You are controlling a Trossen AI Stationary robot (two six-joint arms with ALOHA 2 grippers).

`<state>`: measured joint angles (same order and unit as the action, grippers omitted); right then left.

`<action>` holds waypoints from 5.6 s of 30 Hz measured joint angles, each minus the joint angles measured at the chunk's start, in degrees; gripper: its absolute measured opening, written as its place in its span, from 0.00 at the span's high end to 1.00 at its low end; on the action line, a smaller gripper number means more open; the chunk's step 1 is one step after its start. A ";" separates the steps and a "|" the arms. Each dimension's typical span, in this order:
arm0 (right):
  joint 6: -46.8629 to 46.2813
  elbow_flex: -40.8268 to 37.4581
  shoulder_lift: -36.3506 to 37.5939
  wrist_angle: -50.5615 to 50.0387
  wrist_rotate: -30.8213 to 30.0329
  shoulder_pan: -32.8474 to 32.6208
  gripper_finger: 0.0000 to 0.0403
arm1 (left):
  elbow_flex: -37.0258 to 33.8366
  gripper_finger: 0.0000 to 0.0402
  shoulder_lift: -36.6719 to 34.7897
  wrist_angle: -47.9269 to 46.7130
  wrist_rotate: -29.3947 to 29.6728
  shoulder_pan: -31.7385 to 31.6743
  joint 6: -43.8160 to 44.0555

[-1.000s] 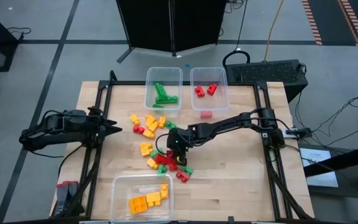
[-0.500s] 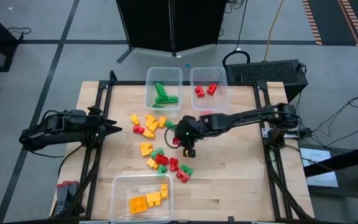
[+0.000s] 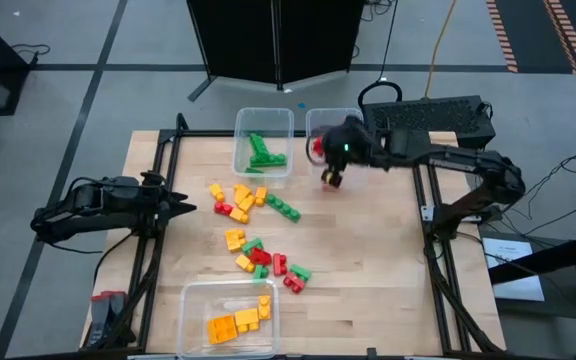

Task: Sort blocks
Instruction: Put the red game piece into the top right transparent bin, then put the green game piece into the top left transparent bin

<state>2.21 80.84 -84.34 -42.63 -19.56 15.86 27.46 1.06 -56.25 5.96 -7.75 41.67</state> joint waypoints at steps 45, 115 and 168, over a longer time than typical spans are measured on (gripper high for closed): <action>-22.23 -0.01 -15.12 6.75 16.59 -27.74 0.38 | -0.02 0.48 0.00 0.02 -0.07 0.00 -0.26; -34.27 0.00 -32.88 7.70 19.51 -31.15 0.89 | -0.02 0.48 0.00 -0.07 -1.64 0.01 -2.10; -19.71 -0.02 -9.62 31.52 3.78 -6.76 0.89 | -0.02 0.48 0.00 0.20 -1.64 0.02 -3.03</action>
<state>-17.50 80.82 -93.96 -11.11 -15.78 9.10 27.44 1.06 -56.05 4.32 -7.73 38.64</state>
